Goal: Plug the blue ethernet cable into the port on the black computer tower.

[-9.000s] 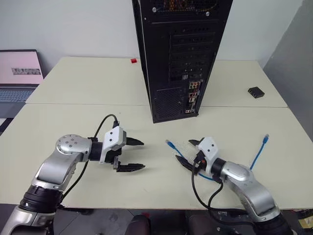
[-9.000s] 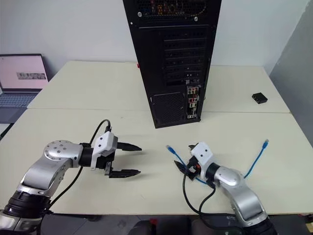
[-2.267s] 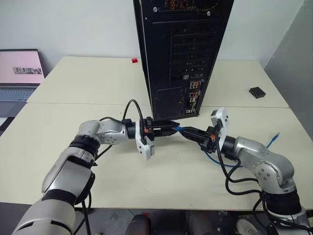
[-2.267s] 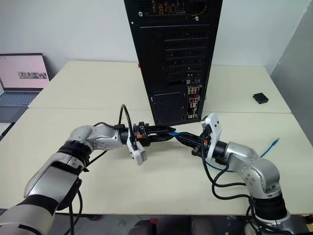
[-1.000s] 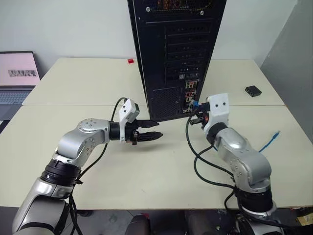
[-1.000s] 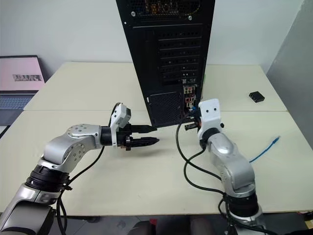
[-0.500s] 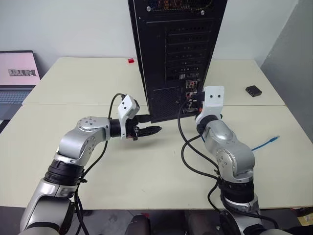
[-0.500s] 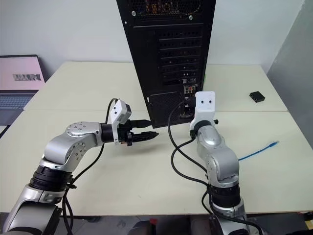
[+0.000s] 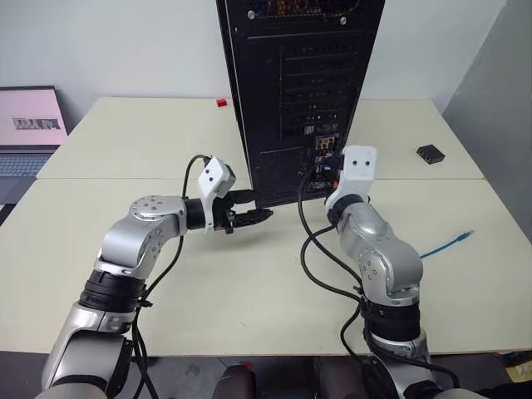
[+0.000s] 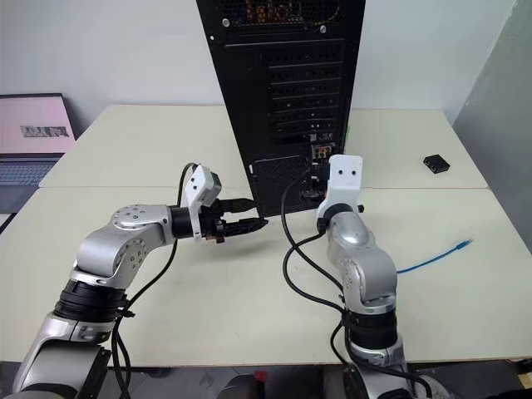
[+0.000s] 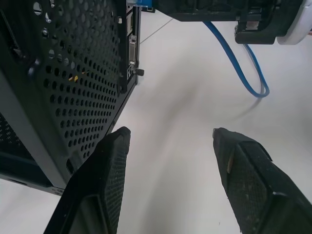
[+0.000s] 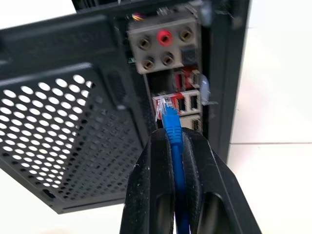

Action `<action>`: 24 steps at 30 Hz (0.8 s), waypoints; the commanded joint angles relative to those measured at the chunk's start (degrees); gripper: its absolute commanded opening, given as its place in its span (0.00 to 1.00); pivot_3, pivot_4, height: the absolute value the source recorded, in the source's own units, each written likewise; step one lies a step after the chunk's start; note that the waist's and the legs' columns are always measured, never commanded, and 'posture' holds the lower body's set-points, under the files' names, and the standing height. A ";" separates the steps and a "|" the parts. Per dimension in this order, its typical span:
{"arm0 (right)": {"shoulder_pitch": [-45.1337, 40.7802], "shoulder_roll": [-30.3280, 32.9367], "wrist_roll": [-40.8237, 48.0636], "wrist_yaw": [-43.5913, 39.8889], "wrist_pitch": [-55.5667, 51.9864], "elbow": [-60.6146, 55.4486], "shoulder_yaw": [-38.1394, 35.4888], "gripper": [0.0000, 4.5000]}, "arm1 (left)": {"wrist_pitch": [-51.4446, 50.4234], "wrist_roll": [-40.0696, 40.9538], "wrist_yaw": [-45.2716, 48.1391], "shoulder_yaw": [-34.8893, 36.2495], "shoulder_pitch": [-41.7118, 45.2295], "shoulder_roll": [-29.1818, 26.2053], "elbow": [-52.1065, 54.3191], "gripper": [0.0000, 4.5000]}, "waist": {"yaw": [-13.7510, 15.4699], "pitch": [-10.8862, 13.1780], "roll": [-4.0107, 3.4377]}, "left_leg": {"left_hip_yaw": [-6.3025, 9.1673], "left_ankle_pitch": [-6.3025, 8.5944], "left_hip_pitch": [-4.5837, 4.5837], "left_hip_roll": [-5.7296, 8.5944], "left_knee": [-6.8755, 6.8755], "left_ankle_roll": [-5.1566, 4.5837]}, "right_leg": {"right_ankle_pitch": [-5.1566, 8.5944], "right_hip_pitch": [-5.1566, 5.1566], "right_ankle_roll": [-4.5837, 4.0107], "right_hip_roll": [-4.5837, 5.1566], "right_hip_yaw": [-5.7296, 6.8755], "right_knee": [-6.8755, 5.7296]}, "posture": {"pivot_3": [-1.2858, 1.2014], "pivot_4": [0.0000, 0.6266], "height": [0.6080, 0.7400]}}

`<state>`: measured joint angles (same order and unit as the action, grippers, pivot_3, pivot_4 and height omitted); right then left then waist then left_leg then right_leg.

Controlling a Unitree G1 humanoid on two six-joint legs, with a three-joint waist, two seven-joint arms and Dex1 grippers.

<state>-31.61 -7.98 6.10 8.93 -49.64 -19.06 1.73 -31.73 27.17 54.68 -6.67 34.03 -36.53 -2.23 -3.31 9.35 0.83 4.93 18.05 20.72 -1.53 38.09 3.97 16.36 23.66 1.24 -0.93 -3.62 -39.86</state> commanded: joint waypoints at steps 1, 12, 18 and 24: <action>-1.63 -0.85 0.14 -0.09 2.07 -0.28 -0.35 0.00 | 1.76 -0.63 0.93 1.88 0.90 0.27 0.26 0.64 | 0.00 0.00 0.00 | 0.00 0.00 0.00 0.00 0.00 0.00 | 0.00 0.01 0.00 0.00 0.00 0.00 | 0.52 0.24 1.00; -1.86 -2.10 1.08 0.09 3.24 1.29 -1.77 0.00 | 2.74 -1.58 1.83 2.29 0.89 0.69 -0.76 0.64 | -0.01 0.00 -0.01 | -0.01 0.00 0.02 -0.01 0.00 0.00 | 0.00 0.05 0.00 0.00 -0.02 -0.02 | 0.52 0.24 1.00; -2.93 -2.56 2.07 0.17 3.04 2.12 -1.43 0.00 | 3.35 -1.86 2.11 2.22 0.74 0.76 -1.08 0.64 | -0.01 0.00 -0.01 | -0.02 0.00 0.02 -0.01 0.00 0.00 | 0.00 0.05 0.00 0.00 -0.03 -0.03 | 0.52 0.24 1.00; -3.63 -2.12 2.21 -0.03 3.44 3.60 -0.41 0.00 | 3.52 -2.11 2.20 2.41 0.56 0.96 -1.06 0.64 | -0.33 0.01 -0.01 | -0.02 0.00 0.01 -0.02 0.00 0.00 | 0.00 0.05 0.00 -0.01 -0.03 -0.04 | 0.52 0.24 1.00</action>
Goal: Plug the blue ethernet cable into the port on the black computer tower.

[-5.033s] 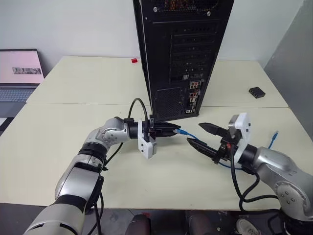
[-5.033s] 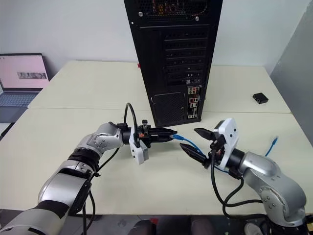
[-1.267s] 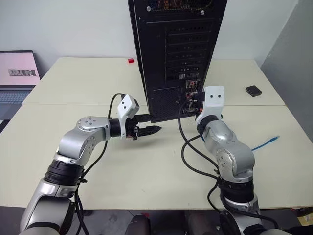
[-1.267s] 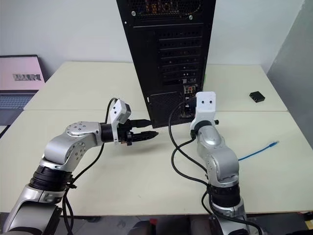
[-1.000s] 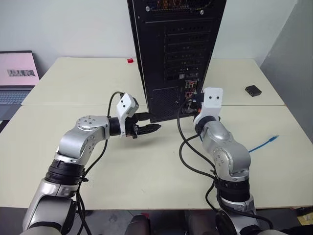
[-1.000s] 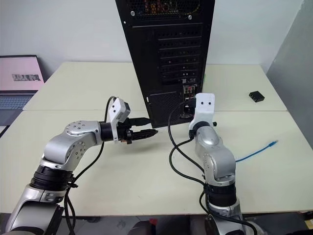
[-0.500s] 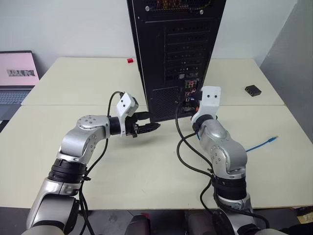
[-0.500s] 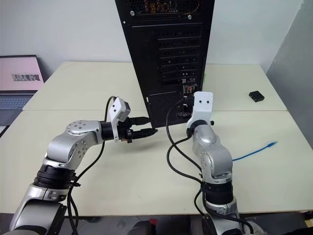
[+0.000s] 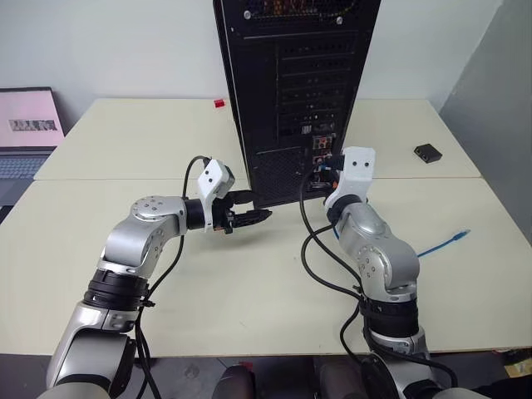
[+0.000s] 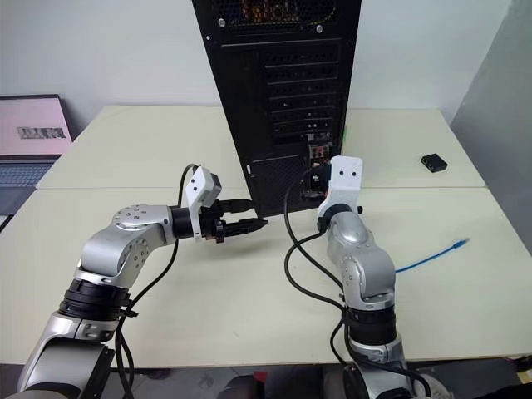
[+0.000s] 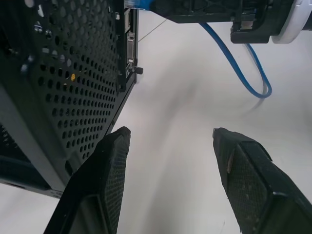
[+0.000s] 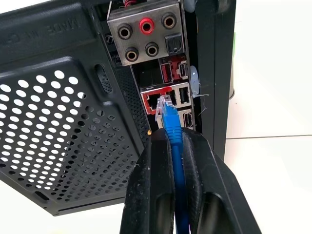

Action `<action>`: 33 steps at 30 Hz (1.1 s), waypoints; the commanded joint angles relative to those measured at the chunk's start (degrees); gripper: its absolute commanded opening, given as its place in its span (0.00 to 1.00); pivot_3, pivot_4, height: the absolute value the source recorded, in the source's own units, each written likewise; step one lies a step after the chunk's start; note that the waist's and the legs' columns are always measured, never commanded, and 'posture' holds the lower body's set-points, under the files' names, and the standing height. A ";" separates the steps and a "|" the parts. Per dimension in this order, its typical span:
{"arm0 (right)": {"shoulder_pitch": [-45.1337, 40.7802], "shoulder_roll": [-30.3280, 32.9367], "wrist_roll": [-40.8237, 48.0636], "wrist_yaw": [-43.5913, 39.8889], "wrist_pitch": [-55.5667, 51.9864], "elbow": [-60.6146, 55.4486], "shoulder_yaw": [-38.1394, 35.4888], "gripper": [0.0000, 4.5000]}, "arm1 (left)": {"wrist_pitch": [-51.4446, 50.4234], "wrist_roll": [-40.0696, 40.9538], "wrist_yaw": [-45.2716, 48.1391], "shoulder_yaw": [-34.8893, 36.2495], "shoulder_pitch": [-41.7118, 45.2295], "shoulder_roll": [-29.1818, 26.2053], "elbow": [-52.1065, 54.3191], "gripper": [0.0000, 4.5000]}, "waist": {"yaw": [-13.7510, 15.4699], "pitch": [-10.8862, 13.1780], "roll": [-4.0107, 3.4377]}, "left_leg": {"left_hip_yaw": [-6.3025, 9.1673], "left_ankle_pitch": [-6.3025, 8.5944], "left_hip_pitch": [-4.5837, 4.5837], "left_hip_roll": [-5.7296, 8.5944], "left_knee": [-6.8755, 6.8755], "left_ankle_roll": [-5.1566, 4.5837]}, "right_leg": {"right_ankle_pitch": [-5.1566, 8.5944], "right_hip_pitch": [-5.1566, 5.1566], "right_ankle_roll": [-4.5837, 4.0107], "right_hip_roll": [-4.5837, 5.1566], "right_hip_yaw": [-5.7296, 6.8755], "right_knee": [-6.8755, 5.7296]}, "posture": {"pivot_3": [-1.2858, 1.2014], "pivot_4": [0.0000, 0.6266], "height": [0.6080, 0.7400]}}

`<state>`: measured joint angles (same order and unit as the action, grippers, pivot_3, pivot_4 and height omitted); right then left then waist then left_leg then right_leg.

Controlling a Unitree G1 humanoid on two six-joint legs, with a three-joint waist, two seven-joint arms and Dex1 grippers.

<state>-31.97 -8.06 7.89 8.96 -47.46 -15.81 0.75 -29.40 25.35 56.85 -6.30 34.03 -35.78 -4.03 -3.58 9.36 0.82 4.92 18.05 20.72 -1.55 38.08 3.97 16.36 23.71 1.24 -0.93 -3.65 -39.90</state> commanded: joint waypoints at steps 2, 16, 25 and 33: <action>-3.70 -1.60 0.20 -0.34 1.56 0.75 0.92 0.00 | 1.23 -0.39 0.01 2.03 0.53 0.31 0.72 0.64 | -0.19 0.00 0.00 | -0.01 0.00 -0.01 0.00 0.00 0.00 | 0.00 0.00 0.00 0.00 -0.01 -0.01 | 0.52 0.24 1.00; -6.66 -1.03 -0.32 -0.84 0.93 1.61 2.93 0.00 | 1.51 -1.17 0.22 2.21 0.15 0.99 0.73 0.64 | -1.74 0.02 -0.02 | -0.11 -0.02 -0.06 -0.04 0.00 -0.03 | -0.01 0.05 -0.01 -0.04 -0.15 -0.08 | 0.52 0.24 1.00; -6.78 -1.00 -0.42 -0.92 0.62 1.29 3.70 0.00 | 1.46 -1.38 0.15 2.25 -0.37 0.98 1.19 0.64 | -1.99 0.02 -0.03 | -0.15 -0.02 -0.04 -0.07 -0.03 -0.03 | -0.01 0.12 -0.01 -0.04 -0.21 -0.08 | 0.52 0.24 1.00; -7.41 -1.26 -0.73 -1.04 0.62 1.09 4.73 0.00 | 1.52 -1.43 0.16 2.19 -0.56 0.83 1.43 0.64 | -2.14 0.02 -0.03 | -0.20 -0.02 0.02 -0.07 -0.05 -0.03 | -0.01 0.24 -0.01 -0.04 -0.27 -0.10 | 0.52 0.24 1.00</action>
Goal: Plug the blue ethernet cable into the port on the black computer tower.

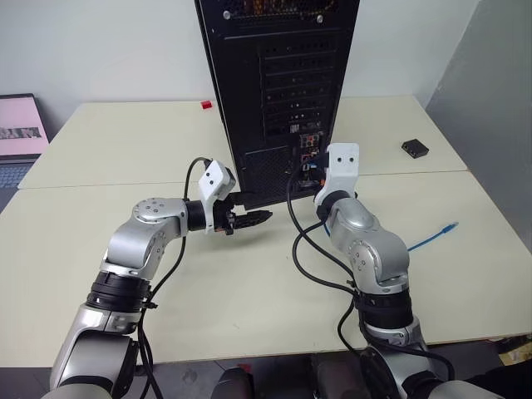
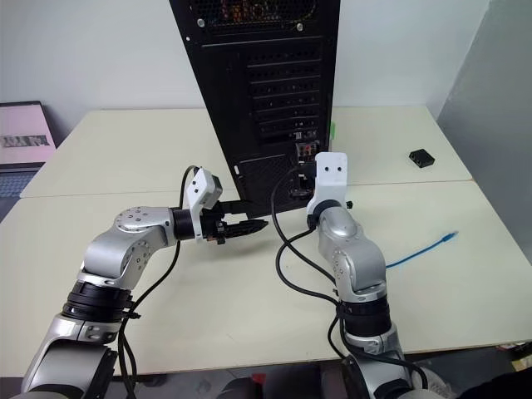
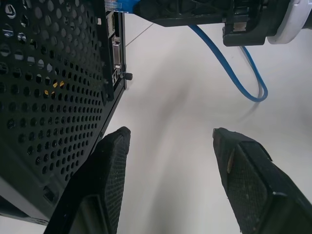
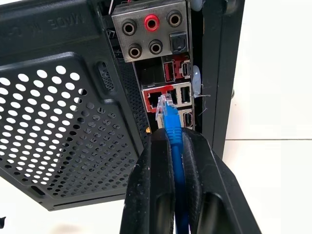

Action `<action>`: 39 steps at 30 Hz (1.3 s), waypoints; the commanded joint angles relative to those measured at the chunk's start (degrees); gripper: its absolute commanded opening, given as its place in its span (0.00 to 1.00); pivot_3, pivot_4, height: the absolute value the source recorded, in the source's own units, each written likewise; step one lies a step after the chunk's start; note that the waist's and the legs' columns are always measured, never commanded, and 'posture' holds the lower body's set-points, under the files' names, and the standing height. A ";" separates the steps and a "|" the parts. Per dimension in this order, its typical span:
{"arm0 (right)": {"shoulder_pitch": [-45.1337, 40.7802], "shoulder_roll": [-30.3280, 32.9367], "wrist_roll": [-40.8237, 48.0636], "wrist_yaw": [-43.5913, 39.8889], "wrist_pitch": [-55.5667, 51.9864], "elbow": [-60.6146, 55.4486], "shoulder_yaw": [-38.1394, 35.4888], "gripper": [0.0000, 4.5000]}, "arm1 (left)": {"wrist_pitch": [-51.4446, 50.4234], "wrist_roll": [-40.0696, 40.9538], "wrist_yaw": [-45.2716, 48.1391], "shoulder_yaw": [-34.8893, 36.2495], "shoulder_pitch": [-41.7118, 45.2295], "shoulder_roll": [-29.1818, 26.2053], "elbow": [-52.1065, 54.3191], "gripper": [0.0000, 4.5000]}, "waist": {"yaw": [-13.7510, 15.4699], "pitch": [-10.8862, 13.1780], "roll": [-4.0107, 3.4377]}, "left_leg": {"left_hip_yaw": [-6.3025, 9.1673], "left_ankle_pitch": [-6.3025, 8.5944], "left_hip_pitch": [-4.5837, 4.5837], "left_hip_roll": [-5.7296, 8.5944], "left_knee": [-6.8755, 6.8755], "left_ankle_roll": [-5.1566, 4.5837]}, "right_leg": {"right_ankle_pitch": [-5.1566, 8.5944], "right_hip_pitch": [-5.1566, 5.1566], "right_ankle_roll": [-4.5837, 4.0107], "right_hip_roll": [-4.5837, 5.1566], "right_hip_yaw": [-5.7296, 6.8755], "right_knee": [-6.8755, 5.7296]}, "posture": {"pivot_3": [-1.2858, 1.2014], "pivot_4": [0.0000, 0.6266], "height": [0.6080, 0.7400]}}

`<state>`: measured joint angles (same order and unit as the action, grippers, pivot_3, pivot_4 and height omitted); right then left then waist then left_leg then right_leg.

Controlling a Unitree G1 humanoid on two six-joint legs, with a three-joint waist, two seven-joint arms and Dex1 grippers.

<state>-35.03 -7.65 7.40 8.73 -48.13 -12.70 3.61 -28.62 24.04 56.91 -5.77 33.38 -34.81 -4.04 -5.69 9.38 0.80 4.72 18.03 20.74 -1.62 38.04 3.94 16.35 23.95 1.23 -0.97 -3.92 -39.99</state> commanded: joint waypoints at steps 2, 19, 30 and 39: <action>-4.17 -1.78 -0.34 -0.82 1.11 -2.13 2.32 0.00 | 0.72 -0.15 0.17 1.63 0.00 -0.22 1.59 0.64 | -0.11 0.00 0.00 | -0.03 0.00 0.05 0.00 0.00 0.00 | 0.00 0.08 0.00 0.00 -0.04 -0.02 | 0.52 0.24 1.00; -3.03 -1.51 -1.84 -1.26 -0.55 -4.77 4.25 0.00 | 0.69 -0.62 0.46 1.34 0.21 -0.49 1.53 0.64 | -0.53 0.01 0.00 | -0.04 0.00 0.10 -0.01 -0.08 0.00 | 0.00 0.14 -0.01 0.00 -0.07 0.02 | 0.52 0.24 1.00; -4.02 -1.35 -1.70 -1.52 -0.87 -3.44 3.07 0.00 | 0.72 -0.69 0.49 1.21 0.30 -0.34 1.59 0.64 | -0.53 0.02 0.00 | -0.04 0.00 0.13 -0.01 -0.10 0.00 | 0.00 0.16 -0.01 0.01 -0.06 0.04 | 0.52 0.24 1.00; -8.63 -1.78 -0.93 -3.12 -1.13 0.82 2.48 0.00 | 0.70 -0.69 0.43 1.16 0.00 -0.30 2.07 0.64 | -0.88 0.05 -0.02 | -0.06 0.00 0.10 -0.03 -0.09 0.00 | -0.01 0.17 -0.01 0.01 -0.10 0.01 | 0.52 0.24 1.00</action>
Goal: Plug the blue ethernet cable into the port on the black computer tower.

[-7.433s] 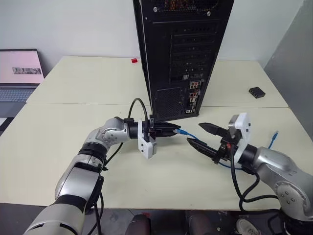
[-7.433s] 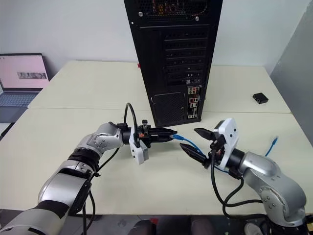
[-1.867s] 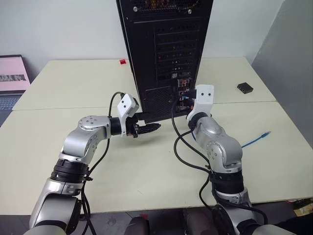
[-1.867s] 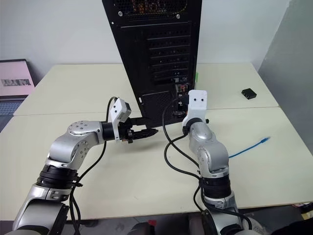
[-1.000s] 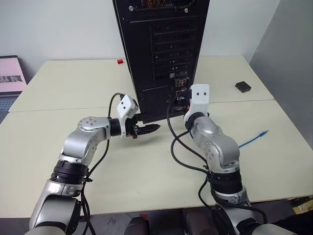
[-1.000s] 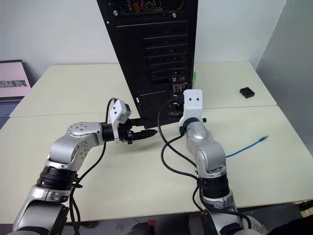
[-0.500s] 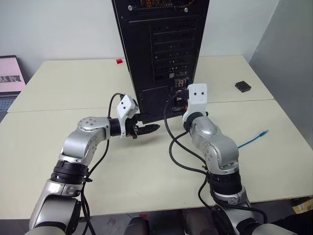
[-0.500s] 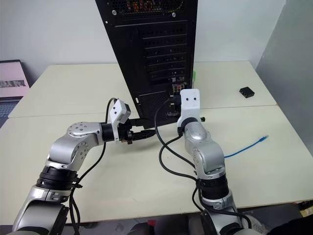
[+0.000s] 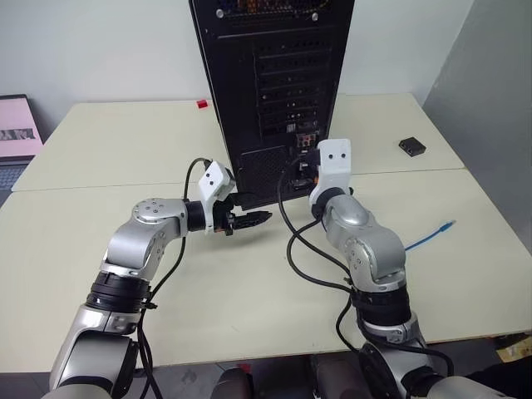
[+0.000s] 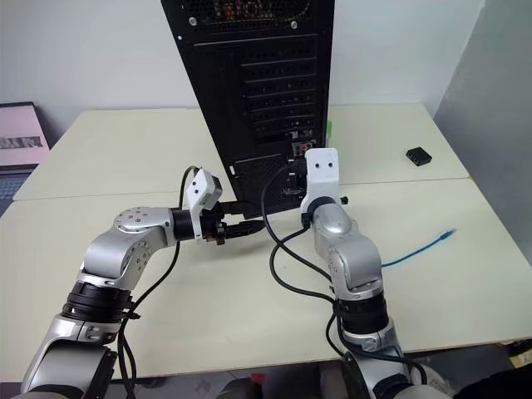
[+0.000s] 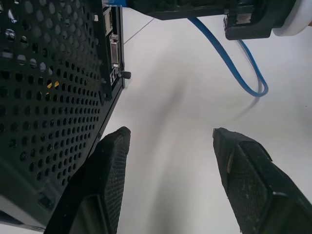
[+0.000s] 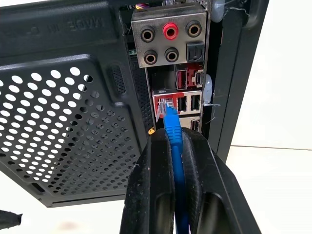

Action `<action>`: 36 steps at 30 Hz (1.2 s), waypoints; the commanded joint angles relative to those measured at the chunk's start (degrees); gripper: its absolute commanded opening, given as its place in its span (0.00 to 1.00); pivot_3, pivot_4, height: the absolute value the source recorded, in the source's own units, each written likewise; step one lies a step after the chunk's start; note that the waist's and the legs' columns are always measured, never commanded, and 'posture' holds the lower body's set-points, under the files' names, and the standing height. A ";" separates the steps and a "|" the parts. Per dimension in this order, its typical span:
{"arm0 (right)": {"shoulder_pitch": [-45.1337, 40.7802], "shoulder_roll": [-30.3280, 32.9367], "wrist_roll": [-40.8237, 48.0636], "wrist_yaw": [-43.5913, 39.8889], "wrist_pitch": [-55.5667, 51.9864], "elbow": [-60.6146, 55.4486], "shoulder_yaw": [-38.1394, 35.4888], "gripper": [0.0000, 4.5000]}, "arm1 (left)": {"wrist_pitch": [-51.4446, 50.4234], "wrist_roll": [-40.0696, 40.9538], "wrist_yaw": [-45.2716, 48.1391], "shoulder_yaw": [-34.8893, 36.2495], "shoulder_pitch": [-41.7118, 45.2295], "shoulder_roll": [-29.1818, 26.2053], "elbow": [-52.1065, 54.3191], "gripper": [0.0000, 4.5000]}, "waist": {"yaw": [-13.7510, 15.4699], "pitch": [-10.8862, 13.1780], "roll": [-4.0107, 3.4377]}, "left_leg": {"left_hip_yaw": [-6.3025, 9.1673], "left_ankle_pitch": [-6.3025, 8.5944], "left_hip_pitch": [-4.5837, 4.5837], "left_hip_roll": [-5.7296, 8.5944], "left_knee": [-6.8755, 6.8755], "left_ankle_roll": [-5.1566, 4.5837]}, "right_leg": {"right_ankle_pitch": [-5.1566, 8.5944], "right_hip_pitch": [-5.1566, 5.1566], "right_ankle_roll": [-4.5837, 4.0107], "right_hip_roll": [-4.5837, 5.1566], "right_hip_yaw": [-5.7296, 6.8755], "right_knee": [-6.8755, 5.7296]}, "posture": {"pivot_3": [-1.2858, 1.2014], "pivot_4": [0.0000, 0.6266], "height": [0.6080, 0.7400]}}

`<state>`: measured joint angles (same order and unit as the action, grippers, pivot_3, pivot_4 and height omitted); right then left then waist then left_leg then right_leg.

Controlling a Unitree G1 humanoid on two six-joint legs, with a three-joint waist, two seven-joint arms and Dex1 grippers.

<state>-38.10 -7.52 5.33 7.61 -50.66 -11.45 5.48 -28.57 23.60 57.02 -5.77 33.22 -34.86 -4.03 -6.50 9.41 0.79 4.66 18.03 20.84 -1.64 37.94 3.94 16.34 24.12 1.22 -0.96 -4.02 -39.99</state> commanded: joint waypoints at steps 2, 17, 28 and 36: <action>-6.51 -2.37 1.55 -2.34 1.50 0.54 0.51 0.00 | 0.64 -0.25 0.19 1.19 0.02 -0.18 2.16 0.64 | -0.11 0.02 -0.02 | 0.01 0.00 0.00 -0.01 -0.01 0.00 | 0.00 0.02 -0.01 0.00 -0.01 -0.01 | 0.52 0.24 1.00; -7.71 -2.33 1.66 -3.51 1.95 2.51 0.48 0.00 | 0.75 -0.11 0.14 1.45 -0.62 -0.20 2.32 0.64 | -1.43 0.03 -0.03 | 0.03 -0.01 -0.03 -0.03 -0.01 -0.03 | -0.04 0.03 -0.06 -0.01 -0.04 -0.03 | 0.52 0.24 1.00; -3.44 -0.01 1.91 -4.40 -2.07 -4.81 -0.24 0.47 | 2.50 -0.99 -0.16 1.76 -0.76 -0.25 1.61 0.64 | -0.65 0.04 -0.04 | 0.09 -0.01 0.15 0.01 -0.10 -0.02 | -0.02 0.05 -0.04 0.03 0.07 0.14 | 0.52 0.24 1.00; 2.30 8.53 6.04 -10.27 -14.29 -22.66 -4.28 0.65 | 4.45 -5.62 -2.39 2.28 -0.28 -3.33 0.78 0.64 | 1.72 0.05 -0.05 | 0.15 -0.01 0.22 0.08 -0.09 -0.01 | -0.01 0.01 -0.02 0.11 0.16 0.29 | 0.52 0.24 1.00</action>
<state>-36.84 -1.52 8.78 0.04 -61.67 -26.75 3.36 -25.29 18.97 55.10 -5.38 31.98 -36.88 -4.01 -4.78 9.46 0.74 4.80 18.03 21.06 -1.56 37.87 3.93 16.33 24.12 1.20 -0.89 -3.82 -39.70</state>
